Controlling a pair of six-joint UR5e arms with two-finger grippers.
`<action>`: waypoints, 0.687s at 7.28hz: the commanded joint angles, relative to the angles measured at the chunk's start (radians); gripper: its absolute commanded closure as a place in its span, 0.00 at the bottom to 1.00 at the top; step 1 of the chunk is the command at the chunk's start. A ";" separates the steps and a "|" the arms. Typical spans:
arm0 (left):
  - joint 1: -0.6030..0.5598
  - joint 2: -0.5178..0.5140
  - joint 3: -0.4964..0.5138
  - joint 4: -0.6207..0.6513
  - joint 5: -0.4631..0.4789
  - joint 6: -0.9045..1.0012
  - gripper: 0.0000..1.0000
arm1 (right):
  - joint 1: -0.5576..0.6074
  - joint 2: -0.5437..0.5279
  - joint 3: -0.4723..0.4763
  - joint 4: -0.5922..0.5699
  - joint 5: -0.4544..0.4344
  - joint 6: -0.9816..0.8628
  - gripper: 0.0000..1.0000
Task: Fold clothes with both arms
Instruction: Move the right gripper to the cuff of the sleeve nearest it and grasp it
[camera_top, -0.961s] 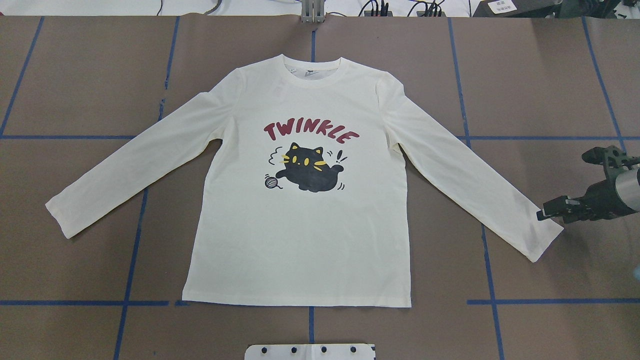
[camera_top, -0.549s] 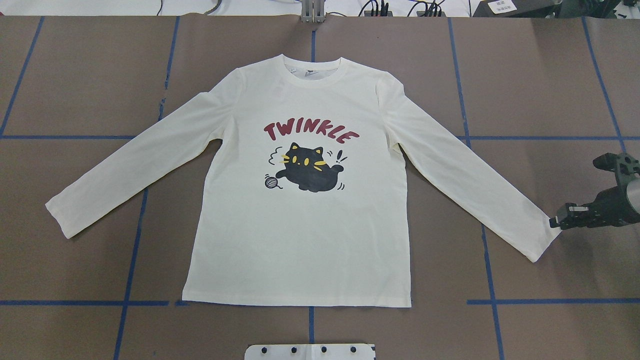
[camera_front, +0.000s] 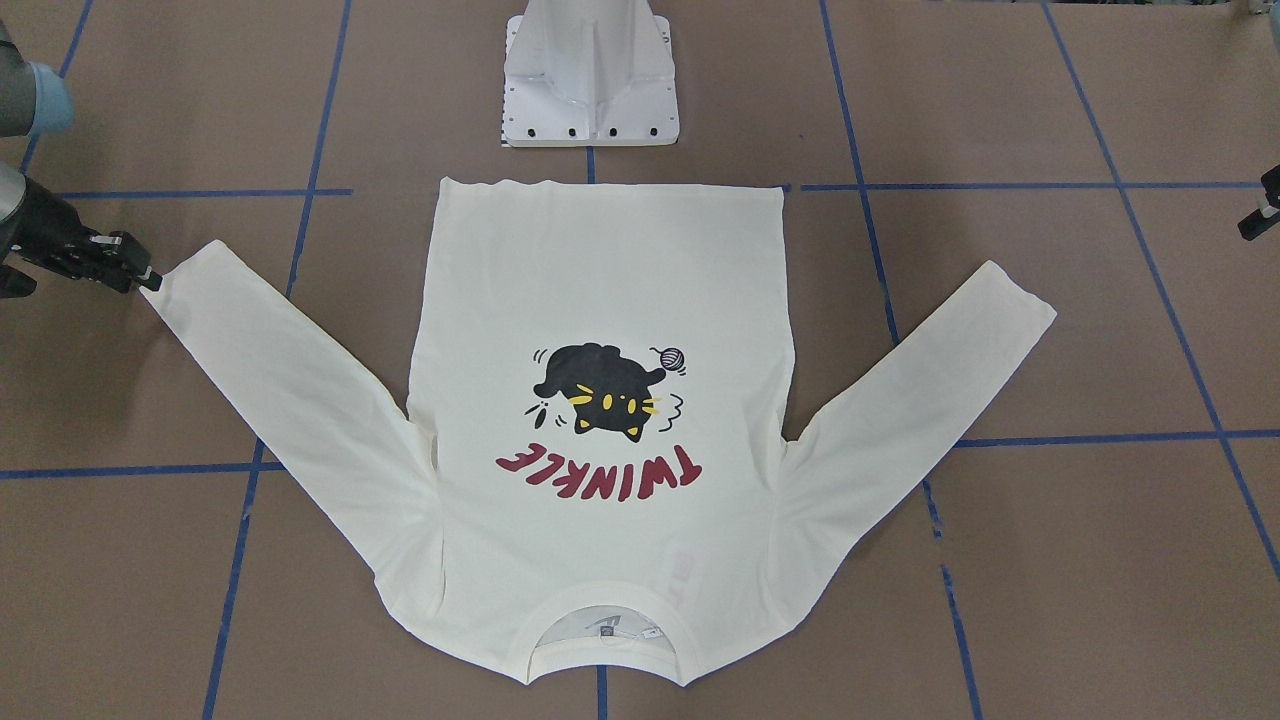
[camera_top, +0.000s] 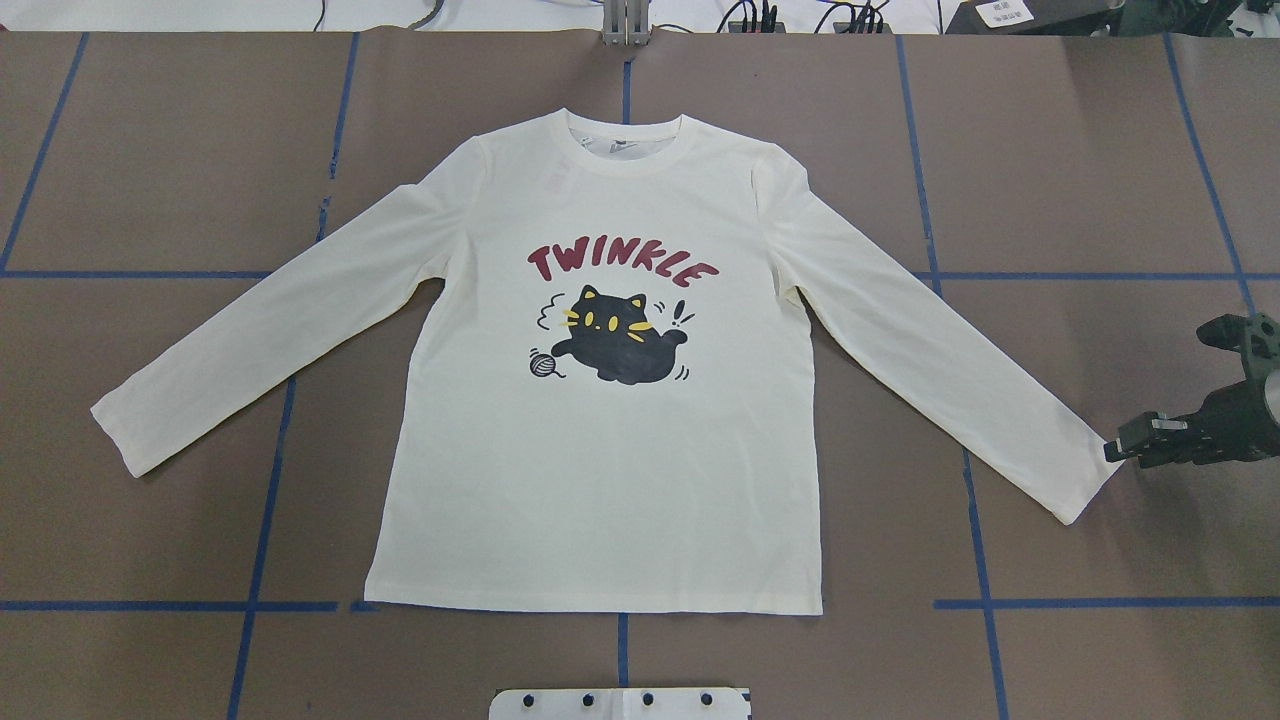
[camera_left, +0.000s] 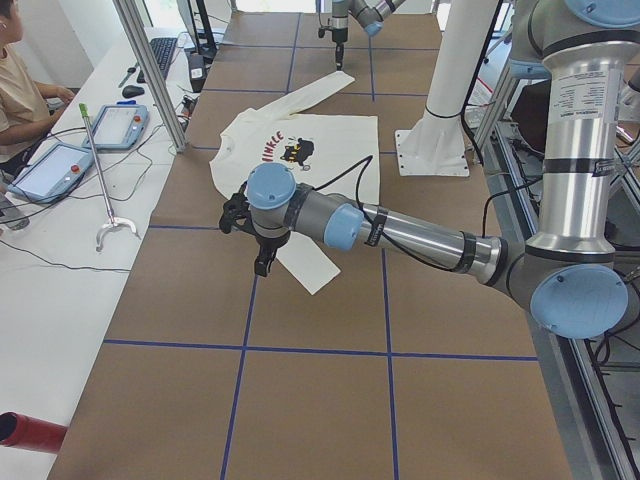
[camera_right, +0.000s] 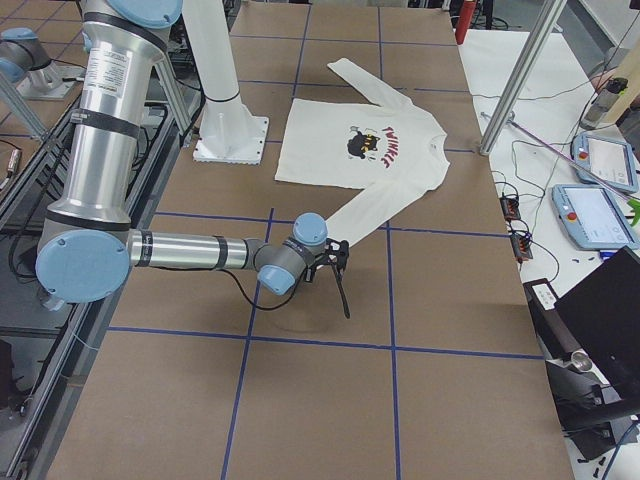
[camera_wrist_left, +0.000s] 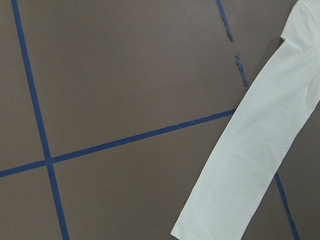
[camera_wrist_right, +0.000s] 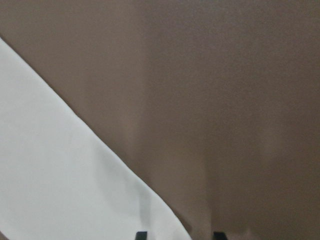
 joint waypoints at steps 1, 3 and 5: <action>0.000 0.001 0.001 0.000 0.000 0.000 0.00 | -0.004 0.003 -0.005 -0.004 -0.004 -0.001 0.66; 0.000 0.001 0.000 0.000 0.000 0.000 0.00 | -0.007 0.008 -0.006 -0.007 -0.001 -0.001 1.00; 0.000 0.001 0.002 0.000 0.000 0.000 0.00 | -0.010 0.013 0.002 -0.007 0.008 -0.001 1.00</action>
